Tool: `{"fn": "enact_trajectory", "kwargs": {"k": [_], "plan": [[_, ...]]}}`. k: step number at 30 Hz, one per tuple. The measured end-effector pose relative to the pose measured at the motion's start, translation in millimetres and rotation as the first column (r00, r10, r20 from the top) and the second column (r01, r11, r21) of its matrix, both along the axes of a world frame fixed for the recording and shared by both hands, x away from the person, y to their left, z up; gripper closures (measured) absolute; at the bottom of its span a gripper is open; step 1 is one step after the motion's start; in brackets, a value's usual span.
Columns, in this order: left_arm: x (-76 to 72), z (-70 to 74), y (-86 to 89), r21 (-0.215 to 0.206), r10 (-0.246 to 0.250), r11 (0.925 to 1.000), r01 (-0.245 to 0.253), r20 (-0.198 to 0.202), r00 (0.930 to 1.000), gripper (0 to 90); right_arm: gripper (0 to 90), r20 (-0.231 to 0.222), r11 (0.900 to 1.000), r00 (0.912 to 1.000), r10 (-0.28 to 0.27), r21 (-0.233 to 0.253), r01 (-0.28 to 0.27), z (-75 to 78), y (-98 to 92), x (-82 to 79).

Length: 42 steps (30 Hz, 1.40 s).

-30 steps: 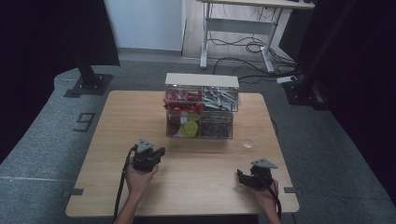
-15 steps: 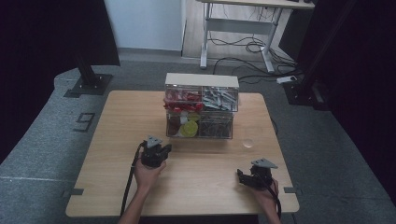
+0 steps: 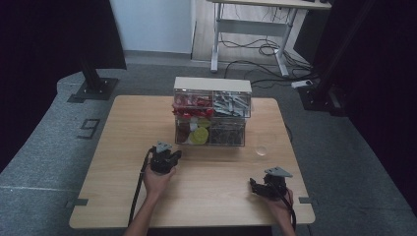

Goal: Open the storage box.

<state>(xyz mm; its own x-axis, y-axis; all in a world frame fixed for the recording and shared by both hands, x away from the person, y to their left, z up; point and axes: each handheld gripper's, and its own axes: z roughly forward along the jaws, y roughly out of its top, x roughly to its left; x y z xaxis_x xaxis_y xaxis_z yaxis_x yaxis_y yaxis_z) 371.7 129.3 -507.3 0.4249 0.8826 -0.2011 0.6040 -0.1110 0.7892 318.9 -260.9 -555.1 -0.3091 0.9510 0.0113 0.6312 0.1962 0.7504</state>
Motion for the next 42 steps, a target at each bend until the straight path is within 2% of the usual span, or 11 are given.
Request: {"fn": "enact_trajectory", "kwargs": {"k": [22,26,42], "plan": [[22.0,5.0,-15.3,0.014,-0.023,0.9996,0.023,-0.007,0.9997,90.0,20.6,-0.001,1.0,1.0,-0.002,0.001,0.002,0.1,-0.1,0.4],[23.3,4.4,-16.0,0.006,-0.019,0.9998,0.02,-0.013,0.9997,90.0,20.6,-0.002,1.0,1.0,-0.002,0.001,0.002,0.1,-0.1,0.6],[22.8,7.6,-16.8,0.018,-0.021,0.9996,0.021,-0.02,0.9996,90.0,20.6,-0.001,1.0,1.0,-0.003,0.001,0.003,0.1,-0.2,1.0]]}}
